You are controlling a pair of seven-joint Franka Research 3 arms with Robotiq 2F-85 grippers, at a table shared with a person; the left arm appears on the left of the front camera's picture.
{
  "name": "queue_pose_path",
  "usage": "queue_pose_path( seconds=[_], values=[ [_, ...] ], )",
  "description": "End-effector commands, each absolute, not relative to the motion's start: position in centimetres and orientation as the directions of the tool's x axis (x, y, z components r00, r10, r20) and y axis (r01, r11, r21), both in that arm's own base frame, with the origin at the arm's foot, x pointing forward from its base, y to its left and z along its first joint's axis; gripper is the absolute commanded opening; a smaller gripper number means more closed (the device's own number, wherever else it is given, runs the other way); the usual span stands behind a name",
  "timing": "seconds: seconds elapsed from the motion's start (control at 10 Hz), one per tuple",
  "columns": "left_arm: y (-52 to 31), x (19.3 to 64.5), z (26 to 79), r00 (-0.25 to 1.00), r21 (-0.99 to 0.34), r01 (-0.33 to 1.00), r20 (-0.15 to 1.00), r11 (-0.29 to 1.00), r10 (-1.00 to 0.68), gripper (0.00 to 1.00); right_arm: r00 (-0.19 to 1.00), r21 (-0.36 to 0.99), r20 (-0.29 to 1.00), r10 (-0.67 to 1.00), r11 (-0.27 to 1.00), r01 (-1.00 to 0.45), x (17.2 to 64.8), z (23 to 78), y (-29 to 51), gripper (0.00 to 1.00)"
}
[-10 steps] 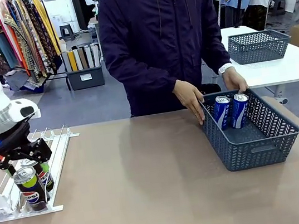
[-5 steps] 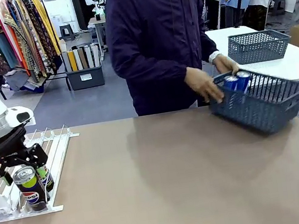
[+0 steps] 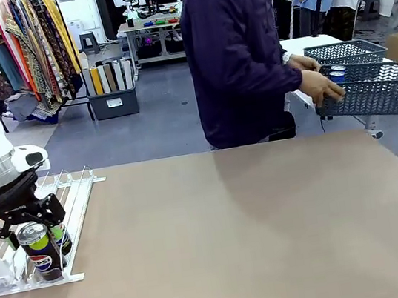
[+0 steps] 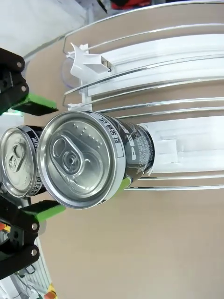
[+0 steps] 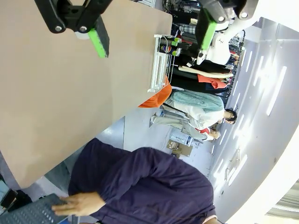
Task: Retrieve and store the cans from the dispenser.
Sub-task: Pick up one can from the Automatic Can Dispenser and place it in the middle of the table.
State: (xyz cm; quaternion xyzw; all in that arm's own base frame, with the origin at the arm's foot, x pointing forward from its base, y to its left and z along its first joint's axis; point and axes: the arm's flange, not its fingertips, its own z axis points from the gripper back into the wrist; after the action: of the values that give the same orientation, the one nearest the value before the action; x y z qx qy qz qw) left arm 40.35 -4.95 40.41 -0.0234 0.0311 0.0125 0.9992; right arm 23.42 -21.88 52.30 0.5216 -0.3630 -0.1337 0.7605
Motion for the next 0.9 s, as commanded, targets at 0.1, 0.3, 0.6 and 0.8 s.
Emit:
queue_pose_path(
  seconds=[0.1,0.3,0.6,0.8],
  values=[
    [-5.2,40.4,40.7,0.994,-0.023,-0.047,-0.102,0.999,0.045,0.00,0.684,0.885,0.437,-0.583,0.416,-0.211,23.7,52.5,-21.9,1.00],
    [-5.4,40.6,40.7,0.994,-0.024,-0.045,-0.104,0.999,0.042,0.00,0.684,0.885,0.437,-0.583,0.416,-0.211,23.7,52.5,-21.9,1.00],
    [-5.6,40.5,40.6,0.995,-0.033,-0.036,-0.099,0.999,0.032,0.00,0.684,0.885,0.437,-0.583,0.416,-0.211,23.7,52.5,-21.9,1.00],
    [-5.4,40.1,41.6,0.997,-0.036,-0.030,-0.074,0.999,0.027,0.00,0.684,0.885,0.437,-0.583,0.416,-0.211,23.7,52.5,-21.9,1.00]
  ],
)
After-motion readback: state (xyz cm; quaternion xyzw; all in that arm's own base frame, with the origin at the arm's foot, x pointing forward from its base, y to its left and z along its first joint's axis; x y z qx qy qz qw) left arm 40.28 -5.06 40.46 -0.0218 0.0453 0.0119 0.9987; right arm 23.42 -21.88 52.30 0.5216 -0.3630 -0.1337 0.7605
